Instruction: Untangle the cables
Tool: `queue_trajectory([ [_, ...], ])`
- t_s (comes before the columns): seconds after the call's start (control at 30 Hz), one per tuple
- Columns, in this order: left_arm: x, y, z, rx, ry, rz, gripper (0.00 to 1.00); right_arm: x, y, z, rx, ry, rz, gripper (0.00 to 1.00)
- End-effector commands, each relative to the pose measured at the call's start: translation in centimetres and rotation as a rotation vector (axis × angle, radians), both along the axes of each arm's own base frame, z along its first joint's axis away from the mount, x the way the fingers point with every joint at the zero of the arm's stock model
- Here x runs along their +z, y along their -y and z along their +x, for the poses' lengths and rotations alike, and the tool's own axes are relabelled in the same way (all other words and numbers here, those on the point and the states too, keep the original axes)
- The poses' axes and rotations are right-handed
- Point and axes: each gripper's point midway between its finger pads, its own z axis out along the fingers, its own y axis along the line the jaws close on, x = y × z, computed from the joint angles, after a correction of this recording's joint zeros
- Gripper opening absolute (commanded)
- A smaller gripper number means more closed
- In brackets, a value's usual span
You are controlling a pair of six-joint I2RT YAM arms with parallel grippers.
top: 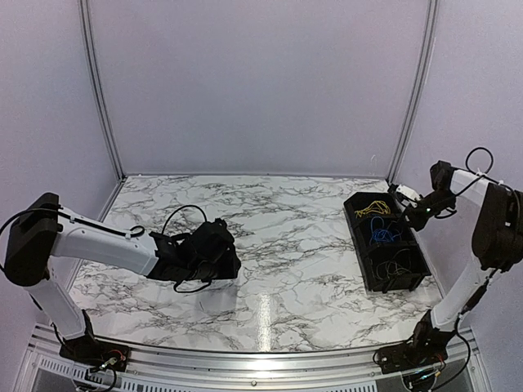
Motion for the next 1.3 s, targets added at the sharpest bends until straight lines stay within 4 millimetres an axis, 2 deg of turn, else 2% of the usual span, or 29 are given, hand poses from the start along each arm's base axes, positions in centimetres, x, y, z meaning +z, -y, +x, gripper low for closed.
queue_trajectory([
  [0.0, 0.7, -0.1, -0.4, 0.014, -0.002, -0.021, 0.38, -0.6, 2.5, 0.4, -0.008, 0.014, -0.112, 0.0],
  [0.17, 0.3, 0.1, -0.7, 0.012, -0.012, -0.017, 0.38, -1.4, 3.6, 1.0, -0.046, -0.003, -0.159, 0.0],
  [0.27, 0.2, 0.3, -0.8, 0.007, -0.011, -0.016, 0.38, -1.8, 3.5, 0.8, -0.046, -0.03, -0.171, 0.0],
  [0.33, 0.4, 0.3, -0.8, 0.0, -0.004, -0.011, 0.38, -1.1, 3.1, 0.8, -0.044, -0.024, -0.16, 0.11],
  [0.4, 0.8, 0.3, -0.6, -0.01, 0.012, -0.001, 0.38, 0.2, 2.9, 0.8, -0.059, 0.003, -0.142, 0.27],
  [0.5, 1.5, -0.1, -0.4, -0.025, 0.033, 0.052, 0.39, 2.7, 2.3, 0.4, -0.075, 0.062, -0.124, 0.41],
  [0.63, 2.7, -0.2, 0.0, -0.065, 0.065, 0.118, 0.41, 7.3, 1.0, -0.5, -0.102, 0.166, -0.061, 0.48],
  [0.73, 3.8, -0.1, 0.3, -0.104, 0.091, 0.17, 0.41, 11.0, -0.9, -1.3, -0.097, 0.244, 0.037, 0.56],
  [0.83, 5.9, 0.3, 0.8, -0.135, 0.131, 0.197, 0.42, 15.0, -2.9, -2.1, -0.076, 0.334, 0.138, 0.69],
  [0.9, 7.7, 0.3, 1.2, -0.142, 0.171, 0.205, 0.42, 17.3, -3.8, -2.6, -0.094, 0.389, 0.208, 0.71],
  [0.93, 8.9, 0.2, 1.5, -0.137, 0.198, 0.204, 0.42, 18.6, -3.9, -2.5, -0.13, 0.429, 0.232, 0.72],
  [0.97, 10.2, 0.1, 1.8, -0.13, 0.229, 0.199, 0.43, 19.8, -3.8, -2.4, -0.181, 0.469, 0.255, 0.82],
  [1.0, 11.5, -0.1, 2.1, -0.12, 0.262, 0.196, 0.43, 21.0, -3.5, -2.3, -0.233, 0.512, 0.266, 0.87],
  [1.13, 16.9, -1.4, 3.2, -0.053, 0.389, 0.181, 0.47, 25.5, -3.2, -2.9, -0.297, 0.696, 0.266, 0.93],
  [1.2, 18.9, -2.3, 3.6, -0.015, 0.437, 0.183, 0.48, 26.6, -3.3, -3.0, -0.32, 0.722, 0.278, 0.92],
  [1.27, 20.0, -2.9, 3.8, 0.018, 0.462, 0.177, 0.58, 26.4, -2.7, -2.5, -0.391, 0.711, 0.281, 0.92],
])
